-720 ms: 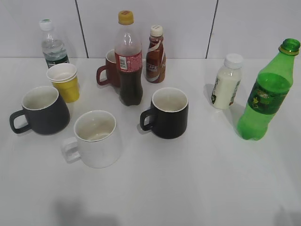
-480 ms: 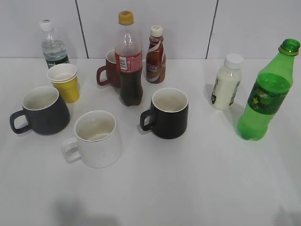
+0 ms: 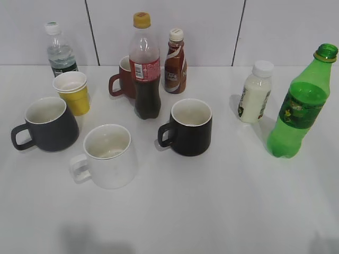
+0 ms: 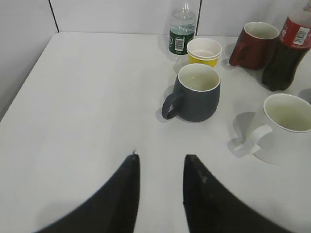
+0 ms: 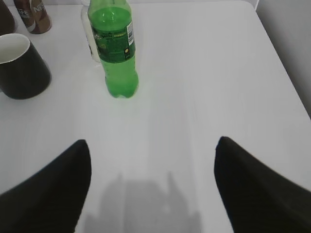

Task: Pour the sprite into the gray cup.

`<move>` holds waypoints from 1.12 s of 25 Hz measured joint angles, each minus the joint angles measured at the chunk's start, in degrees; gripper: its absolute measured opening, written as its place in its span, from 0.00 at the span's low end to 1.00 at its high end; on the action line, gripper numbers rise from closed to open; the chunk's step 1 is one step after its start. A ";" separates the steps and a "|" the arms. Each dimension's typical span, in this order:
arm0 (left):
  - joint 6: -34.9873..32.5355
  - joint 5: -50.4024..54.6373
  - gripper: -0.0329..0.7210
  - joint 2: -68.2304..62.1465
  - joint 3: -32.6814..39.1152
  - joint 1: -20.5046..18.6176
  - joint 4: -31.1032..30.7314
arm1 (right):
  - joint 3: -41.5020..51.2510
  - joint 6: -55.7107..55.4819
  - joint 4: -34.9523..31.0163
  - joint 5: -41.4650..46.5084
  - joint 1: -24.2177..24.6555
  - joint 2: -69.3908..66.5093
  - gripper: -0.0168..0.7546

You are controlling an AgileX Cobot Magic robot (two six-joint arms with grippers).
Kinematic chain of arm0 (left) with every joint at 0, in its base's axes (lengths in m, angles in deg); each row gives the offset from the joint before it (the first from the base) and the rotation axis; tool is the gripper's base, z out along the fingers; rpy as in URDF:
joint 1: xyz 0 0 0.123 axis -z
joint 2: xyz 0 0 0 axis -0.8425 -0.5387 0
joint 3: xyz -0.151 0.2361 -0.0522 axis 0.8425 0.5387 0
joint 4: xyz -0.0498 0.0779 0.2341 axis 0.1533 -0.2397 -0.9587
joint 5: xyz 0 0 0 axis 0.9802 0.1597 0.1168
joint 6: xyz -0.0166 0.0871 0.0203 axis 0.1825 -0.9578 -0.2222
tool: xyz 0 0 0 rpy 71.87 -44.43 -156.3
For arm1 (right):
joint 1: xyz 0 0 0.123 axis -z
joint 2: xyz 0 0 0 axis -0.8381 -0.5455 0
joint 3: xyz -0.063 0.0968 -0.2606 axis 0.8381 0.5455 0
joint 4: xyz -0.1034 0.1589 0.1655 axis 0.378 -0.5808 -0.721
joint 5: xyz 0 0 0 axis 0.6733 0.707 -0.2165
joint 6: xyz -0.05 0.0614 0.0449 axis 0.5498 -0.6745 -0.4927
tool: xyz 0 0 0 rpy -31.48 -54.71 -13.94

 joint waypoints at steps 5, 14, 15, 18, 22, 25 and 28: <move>0.00 0.00 0.36 0.00 0.00 0.00 0.00 | 0.00 0.00 -0.02 0.00 0.00 0.00 0.79; 0.00 0.00 0.36 0.00 0.00 0.00 0.05 | 0.00 0.05 -0.09 0.00 0.00 0.00 0.79; 0.00 0.00 0.36 0.00 0.00 0.00 0.05 | 0.00 0.05 -0.09 0.00 0.00 0.00 0.79; 0.00 -0.07 0.36 0.00 0.00 0.00 0.38 | 0.00 0.00 -0.14 0.00 0.00 0.00 0.79; 0.00 -10.34 0.36 -3.05 -1.05 0.06 3.61 | 0.00 0.00 -0.14 0.00 0.00 0.00 0.79; 0.00 -32.17 0.36 -8.21 0.20 0.06 -0.78 | 0.00 0.00 -0.14 0.00 0.00 0.00 0.79; 0.00 -51.30 0.36 -17.97 3.18 0.06 -3.27 | 0.00 0.00 -0.15 0.00 0.00 0.00 0.79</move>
